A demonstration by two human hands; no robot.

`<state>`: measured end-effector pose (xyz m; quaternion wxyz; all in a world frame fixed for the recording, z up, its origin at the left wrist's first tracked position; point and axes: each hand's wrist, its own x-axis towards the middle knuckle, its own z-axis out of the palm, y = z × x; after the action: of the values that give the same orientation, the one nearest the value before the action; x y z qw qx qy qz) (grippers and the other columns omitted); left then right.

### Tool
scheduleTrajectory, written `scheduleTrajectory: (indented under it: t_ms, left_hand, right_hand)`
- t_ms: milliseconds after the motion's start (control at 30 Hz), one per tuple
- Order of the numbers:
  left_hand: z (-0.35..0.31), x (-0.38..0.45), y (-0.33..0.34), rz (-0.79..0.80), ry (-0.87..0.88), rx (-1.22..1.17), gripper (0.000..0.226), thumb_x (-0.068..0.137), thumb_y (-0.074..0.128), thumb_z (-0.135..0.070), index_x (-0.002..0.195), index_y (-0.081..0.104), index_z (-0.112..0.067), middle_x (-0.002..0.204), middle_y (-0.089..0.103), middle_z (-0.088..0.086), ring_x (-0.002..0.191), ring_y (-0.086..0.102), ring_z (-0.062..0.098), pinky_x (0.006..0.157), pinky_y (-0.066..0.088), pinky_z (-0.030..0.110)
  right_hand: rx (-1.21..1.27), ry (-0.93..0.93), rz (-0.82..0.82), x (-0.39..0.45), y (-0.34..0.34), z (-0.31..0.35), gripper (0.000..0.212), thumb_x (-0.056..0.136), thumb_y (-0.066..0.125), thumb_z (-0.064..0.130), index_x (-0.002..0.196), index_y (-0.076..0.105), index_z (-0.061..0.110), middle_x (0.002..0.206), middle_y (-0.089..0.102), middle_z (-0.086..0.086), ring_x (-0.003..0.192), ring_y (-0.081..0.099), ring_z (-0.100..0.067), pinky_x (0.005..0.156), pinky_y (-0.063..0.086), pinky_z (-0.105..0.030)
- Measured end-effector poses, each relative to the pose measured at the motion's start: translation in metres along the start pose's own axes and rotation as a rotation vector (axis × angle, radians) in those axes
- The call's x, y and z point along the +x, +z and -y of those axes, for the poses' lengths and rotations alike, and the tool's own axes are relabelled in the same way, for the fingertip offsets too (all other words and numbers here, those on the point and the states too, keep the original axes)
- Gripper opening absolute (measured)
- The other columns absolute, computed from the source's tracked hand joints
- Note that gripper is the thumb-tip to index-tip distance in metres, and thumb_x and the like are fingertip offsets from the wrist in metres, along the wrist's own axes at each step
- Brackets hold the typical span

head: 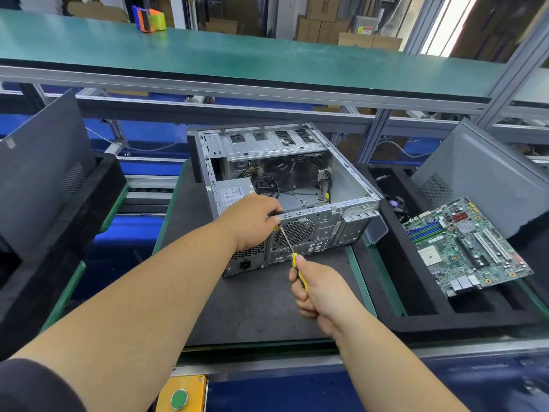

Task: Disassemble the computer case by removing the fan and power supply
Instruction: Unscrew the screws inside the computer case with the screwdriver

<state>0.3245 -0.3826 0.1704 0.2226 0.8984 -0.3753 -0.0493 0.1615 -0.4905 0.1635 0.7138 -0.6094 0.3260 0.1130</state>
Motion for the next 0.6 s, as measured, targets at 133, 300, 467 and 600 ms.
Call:
scheduleTrajectory:
  t_ms: [133, 300, 467, 600]
  left_hand:
    - [-0.001, 0.000, 0.001, -0.001, -0.004, 0.001, 0.020, 0.100, 0.048, -0.029, 0.115, 0.060, -0.024, 0.102, 0.049, -0.011, 0.101, 0.039, 0.009, 0.087, 0.036, 0.030]
    - [0.000, 0.000, 0.000, -0.005, -0.001, 0.001, 0.019, 0.100, 0.048, -0.029, 0.114, 0.060, -0.024, 0.102, 0.049, -0.011, 0.100, 0.039, 0.010, 0.087, 0.037, 0.030]
    - [-0.001, 0.000, 0.001, -0.007, 0.004, 0.004, 0.020, 0.100, 0.047, -0.029, 0.114, 0.060, -0.023, 0.101, 0.049, -0.011, 0.100, 0.040, 0.010, 0.086, 0.036, 0.030]
    - [0.000, 0.000, 0.001, -0.012, 0.006, 0.005, 0.021, 0.100, 0.047, -0.029, 0.115, 0.060, -0.023, 0.103, 0.049, -0.011, 0.100, 0.039, 0.009, 0.086, 0.035, 0.029]
  right_hand:
    - [-0.835, -0.264, -0.327, -0.003, 0.004, -0.002, 0.036, 0.104, 0.034, 0.043, 0.090, 0.048, 0.013, 0.073, 0.055, -0.002, 0.068, 0.052, -0.024, 0.059, 0.034, -0.031]
    - [-1.256, -0.382, -0.513, -0.003, 0.012, -0.007, 0.032, 0.105, 0.028, 0.044, 0.108, 0.046, 0.017, 0.095, 0.068, -0.001, 0.090, 0.066, -0.025, 0.060, 0.035, -0.031]
    - [-0.869, -0.309, -0.286, 0.001, 0.000, -0.005, 0.037, 0.103, 0.035, 0.044, 0.086, 0.049, 0.014, 0.078, 0.059, -0.002, 0.068, 0.054, -0.020, 0.060, 0.038, -0.033]
    - [-0.286, -0.061, -0.081, 0.004, -0.004, 0.000, 0.041, 0.104, 0.039, 0.038, 0.083, 0.060, 0.010, 0.053, 0.056, -0.003, 0.038, 0.043, -0.014, 0.049, 0.038, -0.024]
